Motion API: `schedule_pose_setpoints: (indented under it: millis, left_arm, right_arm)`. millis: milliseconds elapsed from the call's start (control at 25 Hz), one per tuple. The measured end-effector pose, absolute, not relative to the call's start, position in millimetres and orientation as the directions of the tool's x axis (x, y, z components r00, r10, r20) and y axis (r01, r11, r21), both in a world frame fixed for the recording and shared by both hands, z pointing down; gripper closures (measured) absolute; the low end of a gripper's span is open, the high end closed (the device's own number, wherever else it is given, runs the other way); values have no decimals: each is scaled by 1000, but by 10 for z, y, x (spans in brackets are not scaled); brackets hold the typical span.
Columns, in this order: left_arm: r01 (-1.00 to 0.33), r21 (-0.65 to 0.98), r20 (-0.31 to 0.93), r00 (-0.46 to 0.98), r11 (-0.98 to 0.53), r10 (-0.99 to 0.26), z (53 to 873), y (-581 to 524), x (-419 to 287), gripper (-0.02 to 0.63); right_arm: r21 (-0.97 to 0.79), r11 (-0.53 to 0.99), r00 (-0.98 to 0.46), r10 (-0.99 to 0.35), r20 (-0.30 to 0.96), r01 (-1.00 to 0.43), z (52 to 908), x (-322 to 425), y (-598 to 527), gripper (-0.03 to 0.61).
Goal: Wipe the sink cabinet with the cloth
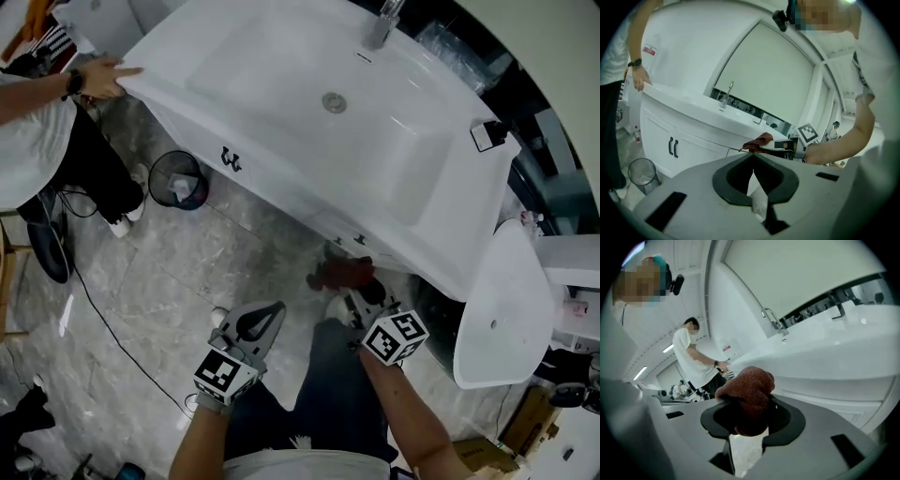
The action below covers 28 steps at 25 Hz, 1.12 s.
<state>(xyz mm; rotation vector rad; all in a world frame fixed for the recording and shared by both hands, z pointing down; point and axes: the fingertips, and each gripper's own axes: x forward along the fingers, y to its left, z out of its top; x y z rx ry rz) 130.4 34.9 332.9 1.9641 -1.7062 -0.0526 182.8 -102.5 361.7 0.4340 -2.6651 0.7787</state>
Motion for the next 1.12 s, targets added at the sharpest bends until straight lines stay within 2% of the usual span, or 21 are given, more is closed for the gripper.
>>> schedule_pose_setpoints:
  millis: [400, 600, 880, 1120]
  left_arm:
    - [-946, 325, 301, 123, -19, -946, 2235, 379, 1037, 601]
    - [-951, 309, 257, 71, 12, -964, 1636, 362, 996, 601]
    - [-973, 231, 192, 19, 26, -981, 934, 349, 902, 601]
    - [-980, 181, 127, -60, 83, -990, 482, 469, 670, 601]
  right_arm:
    - [-301, 943, -952, -50, 303, -145, 2207, 1316, -554, 436]
    - [-301, 948, -966, -23, 259, -104, 1532, 1264, -443, 436]
    - [-215, 976, -985, 46, 164, 10, 610, 1161, -389, 436]
    - [-215, 976, -996, 45, 76, 28, 159, 1147, -383, 436]
